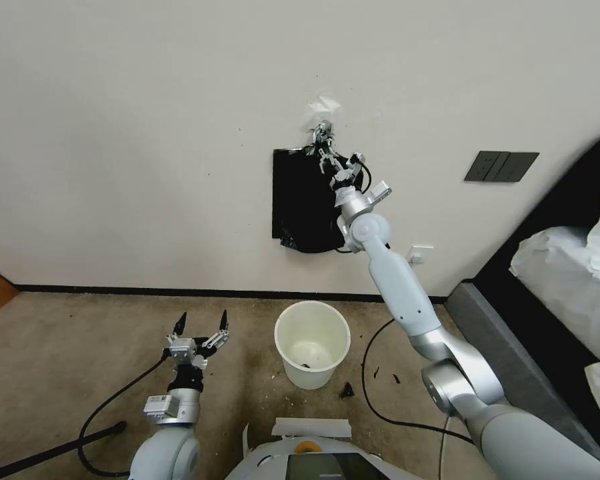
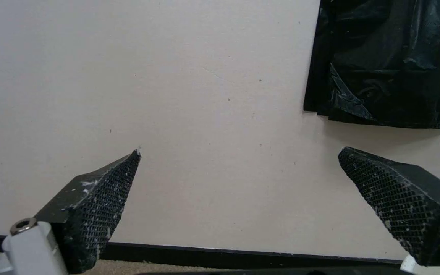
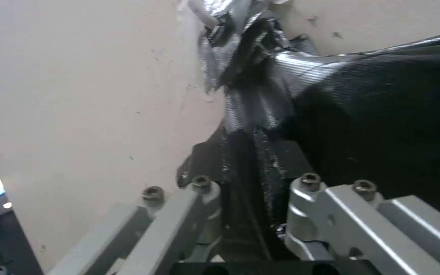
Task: Place a trash bag onto the trash bin.
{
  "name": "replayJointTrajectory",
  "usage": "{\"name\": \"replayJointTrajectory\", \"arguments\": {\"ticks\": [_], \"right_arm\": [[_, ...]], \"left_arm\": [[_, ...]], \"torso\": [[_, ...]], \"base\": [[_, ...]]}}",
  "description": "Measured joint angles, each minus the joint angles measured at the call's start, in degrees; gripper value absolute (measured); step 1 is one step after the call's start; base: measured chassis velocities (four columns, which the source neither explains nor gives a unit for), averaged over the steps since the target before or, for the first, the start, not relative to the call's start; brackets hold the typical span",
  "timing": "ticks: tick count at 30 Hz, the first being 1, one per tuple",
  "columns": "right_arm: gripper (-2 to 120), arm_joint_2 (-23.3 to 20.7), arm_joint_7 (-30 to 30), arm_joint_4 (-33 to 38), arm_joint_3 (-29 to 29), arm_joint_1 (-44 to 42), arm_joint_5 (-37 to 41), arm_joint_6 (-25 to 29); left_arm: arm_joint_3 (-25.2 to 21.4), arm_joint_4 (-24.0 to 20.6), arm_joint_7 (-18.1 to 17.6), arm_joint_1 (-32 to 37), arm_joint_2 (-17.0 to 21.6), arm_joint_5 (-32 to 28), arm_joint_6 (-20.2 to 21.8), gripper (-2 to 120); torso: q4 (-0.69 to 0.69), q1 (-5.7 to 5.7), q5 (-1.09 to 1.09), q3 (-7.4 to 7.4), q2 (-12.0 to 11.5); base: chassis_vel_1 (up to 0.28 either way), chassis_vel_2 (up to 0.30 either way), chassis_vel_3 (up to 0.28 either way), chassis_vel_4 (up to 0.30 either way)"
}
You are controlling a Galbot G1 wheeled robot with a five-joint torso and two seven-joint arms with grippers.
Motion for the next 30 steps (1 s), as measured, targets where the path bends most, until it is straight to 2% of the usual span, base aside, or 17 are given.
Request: {"name": "replayJointTrajectory", "arguments": {"ticks": [2,4,7,8,11,12,13,16,18,20,22,30], "right_arm": [[30,-0.29,0.31,-0.6,0.18,0.02,-0.69,0.03],[33,-0.31,0.41,-0.83,0.3,0.12,-0.85,0.04],[48,-0.34,0.66,-1.3,0.95,0.52,-1.0,0.07],[48,-0.34,0.66,-1.3,0.95,0.52,-1.0,0.07],[62,-0.34,0.67,-2.05,1.0,1.03,-1.0,0.07],[62,-0.34,0.67,-2.05,1.0,1.03,-1.0,0.07],[70,-0.16,0.57,-2.46,0.97,1.46,-1.0,0.08],[77,0.15,0.29,-2.77,0.9,2.0,-0.94,0.08],[90,0.57,-0.44,-3.36,0.51,2.98,-0.83,0.08],[92,0.62,-0.53,-3.48,0.42,3.11,-0.83,0.08],[98,0.8,-0.83,-4.29,-0.02,4.07,-0.75,0.08],[100,0.94,-2.08,-4.8,-1.25,5.21,-0.11,0.04]], "left_arm": [[0.07,0.0,0.0,-0.01,0.07,0.03,0.0,100],[0.08,0.0,0.0,-0.03,0.1,0.03,0.0,100],[0.08,-0.05,-0.04,-0.11,0.22,0.04,0.0,100],[0.08,-0.05,-0.04,-0.11,0.22,0.04,0.0,100],[0.07,-0.09,-0.09,-0.16,0.26,0.04,0.0,100],[0.07,-0.09,-0.09,-0.16,0.26,0.04,0.0,100],[0.08,-0.11,-0.1,-0.16,0.28,0.03,0.02,100],[0.09,-0.15,-0.11,-0.11,0.43,0.04,0.06,100],[0.04,-0.27,-0.13,-0.07,0.77,0.04,0.15,100],[0.02,-0.28,-0.13,-0.07,0.79,0.03,0.16,100],[-0.09,-0.42,-0.19,-0.08,0.83,0.02,0.23,100],[-0.17,-0.56,-0.22,-0.03,0.63,-0.02,0.25,100]], "torso": [[0.0,0.0,0.01,0.0,0.0],[0.0,0.0,0.0,0.0,0.0],[0.01,0.0,0.0,0.0,0.0],[0.01,0.0,0.0,0.0,0.0],[0.0,0.0,0.0,0.0,0.0],[0.0,0.0,0.0,0.0,0.0],[0.01,0.0,0.0,0.0,0.0],[0.01,0.0,0.0,0.0,0.0],[0.01,0.0,-0.01,0.0,0.0],[0.01,0.0,-0.01,0.0,0.0],[0.01,0.0,-0.01,0.0,0.0],[0.01,0.0,0.0,0.0,0.0]], "base": [[0.0,0.0,0.0,0.0],[0.0,0.0,0.0,0.0],[0.0,0.0,0.0,0.0],[0.0,0.0,0.0,0.0],[0.0,0.0,0.0,0.0],[0.0,0.0,0.0,0.0],[0.0,0.0,0.0,0.0],[0.0,0.0,0.0,0.0],[0.0,0.0,0.0,0.0],[0.0,0.0,0.0,0.0],[0.0,0.0,0.0,0.0],[0.0,0.0,0.0,0.0]]}}
